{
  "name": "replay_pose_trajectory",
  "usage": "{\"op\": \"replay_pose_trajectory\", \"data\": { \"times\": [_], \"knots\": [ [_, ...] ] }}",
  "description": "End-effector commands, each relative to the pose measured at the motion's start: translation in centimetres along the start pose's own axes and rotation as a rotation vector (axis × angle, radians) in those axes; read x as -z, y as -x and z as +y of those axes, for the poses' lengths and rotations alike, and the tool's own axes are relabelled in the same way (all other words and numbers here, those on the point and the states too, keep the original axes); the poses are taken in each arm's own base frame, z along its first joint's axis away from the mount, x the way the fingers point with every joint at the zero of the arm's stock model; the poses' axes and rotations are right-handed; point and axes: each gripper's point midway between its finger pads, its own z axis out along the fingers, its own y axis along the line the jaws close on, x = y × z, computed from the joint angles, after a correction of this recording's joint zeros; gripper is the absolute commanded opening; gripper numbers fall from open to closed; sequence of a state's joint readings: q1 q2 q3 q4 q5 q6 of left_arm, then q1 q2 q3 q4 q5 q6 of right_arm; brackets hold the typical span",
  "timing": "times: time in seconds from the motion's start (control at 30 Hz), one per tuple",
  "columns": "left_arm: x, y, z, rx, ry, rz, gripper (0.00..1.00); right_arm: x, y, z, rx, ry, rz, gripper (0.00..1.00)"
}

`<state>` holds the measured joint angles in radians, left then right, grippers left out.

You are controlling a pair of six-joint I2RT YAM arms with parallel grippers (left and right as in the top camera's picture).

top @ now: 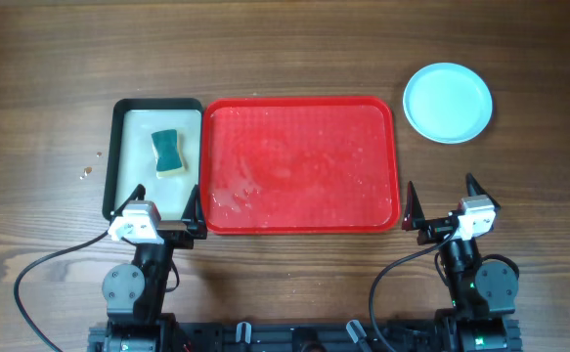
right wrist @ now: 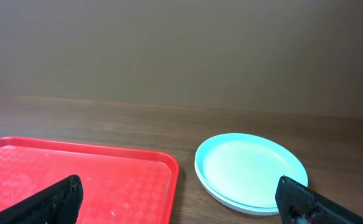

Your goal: Clean dirty plates on tray and stack at the side

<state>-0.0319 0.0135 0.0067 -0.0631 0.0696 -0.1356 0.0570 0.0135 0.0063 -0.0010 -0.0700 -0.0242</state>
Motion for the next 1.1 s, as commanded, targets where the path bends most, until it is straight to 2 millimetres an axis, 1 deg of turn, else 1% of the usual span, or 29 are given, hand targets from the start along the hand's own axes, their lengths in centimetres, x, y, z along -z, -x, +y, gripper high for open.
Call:
{"op": "replay_pose_trajectory", "data": {
  "times": [0.0,0.27,0.43,1.07],
  "knots": [
    [0.1,0.0,0.4,-0.027,0.024,-0.001,1.00,0.1,0.2,-0.2,-0.005,-0.008,-0.010,1.00],
    [0.1,0.0,0.4,-0.027,0.024,-0.002,1.00,0.1,0.2,-0.2,-0.005,-0.008,-0.010,1.00],
    [0.1,0.2,1.4,-0.024,0.066,-0.010,1.00,0.1,0.2,-0.2,-0.004,-0.008,-0.010,1.00],
    [0.1,0.2,1.4,-0.024,0.066,-0.009,1.00,0.1,0.2,-0.2,-0.005,-0.008,-0.010,1.00]
  ]
}}
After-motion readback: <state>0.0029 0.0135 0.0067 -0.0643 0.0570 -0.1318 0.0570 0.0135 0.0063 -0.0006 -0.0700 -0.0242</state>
